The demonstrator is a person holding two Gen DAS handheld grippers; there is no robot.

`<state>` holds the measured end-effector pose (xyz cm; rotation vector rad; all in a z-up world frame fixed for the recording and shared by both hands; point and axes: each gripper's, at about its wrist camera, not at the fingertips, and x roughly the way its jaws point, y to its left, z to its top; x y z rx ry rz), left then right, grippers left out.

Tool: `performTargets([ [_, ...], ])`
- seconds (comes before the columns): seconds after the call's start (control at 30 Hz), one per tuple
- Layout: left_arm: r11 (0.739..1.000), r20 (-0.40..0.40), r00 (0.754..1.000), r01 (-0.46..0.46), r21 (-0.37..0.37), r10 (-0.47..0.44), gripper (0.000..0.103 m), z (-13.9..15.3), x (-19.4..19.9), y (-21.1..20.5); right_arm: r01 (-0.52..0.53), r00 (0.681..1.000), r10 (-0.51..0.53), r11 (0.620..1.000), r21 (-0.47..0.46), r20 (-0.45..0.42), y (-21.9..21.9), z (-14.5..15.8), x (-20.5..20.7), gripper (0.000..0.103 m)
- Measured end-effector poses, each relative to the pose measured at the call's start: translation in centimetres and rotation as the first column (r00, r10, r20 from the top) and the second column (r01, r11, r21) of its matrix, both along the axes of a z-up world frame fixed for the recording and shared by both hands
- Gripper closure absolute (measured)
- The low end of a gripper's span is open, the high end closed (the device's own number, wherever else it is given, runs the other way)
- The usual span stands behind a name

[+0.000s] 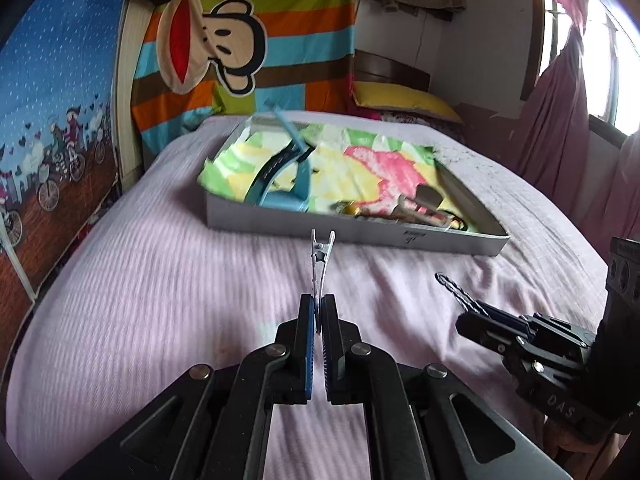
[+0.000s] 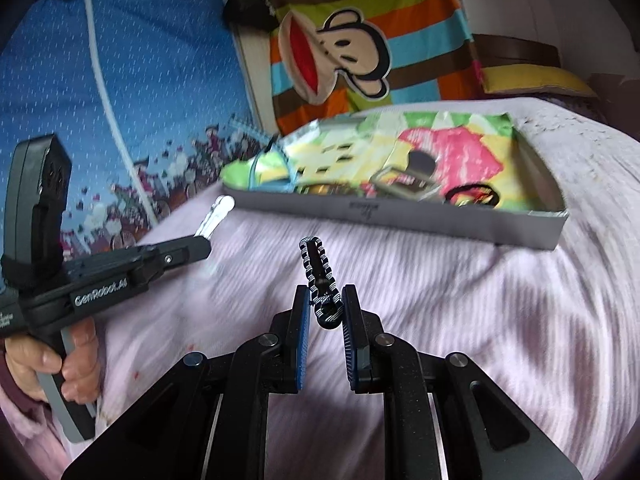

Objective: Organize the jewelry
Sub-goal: 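Carry the white clip and black-and-white beaded strip over the tray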

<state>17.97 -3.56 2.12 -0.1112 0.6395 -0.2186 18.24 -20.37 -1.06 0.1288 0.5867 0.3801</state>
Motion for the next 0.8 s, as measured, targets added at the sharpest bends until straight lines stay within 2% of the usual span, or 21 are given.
performTargets([
  [0.27,1.0,0.064,0.998,0.029,0.005,-0.029,0.099,2.9,1.4,-1.8,0.063,0.994,-0.065,0.998,0.02,0.092,-1.0,2.1,0.8,0.089],
  [0.47,1.0,0.067,0.998,0.022,0.001,-0.022,0.099,3.6,4.1,-3.3,0.144,0.977,-0.148,0.989,0.034,0.151,-2.5,3.7,2.5,0.089],
  [0.57,1.0,0.053,0.998,0.013,-0.009,-0.013,0.099,3.5,5.8,-3.8,0.19,0.969,-0.194,0.981,0.037,0.152,-3.5,3.9,3.6,0.089],
  [0.8,1.0,-0.005,1.0,-0.014,-0.024,0.013,0.099,3.0,9.6,-5.2,0.273,0.957,-0.278,0.96,0.063,0.085,-5.6,2.9,6.8,0.089],
])
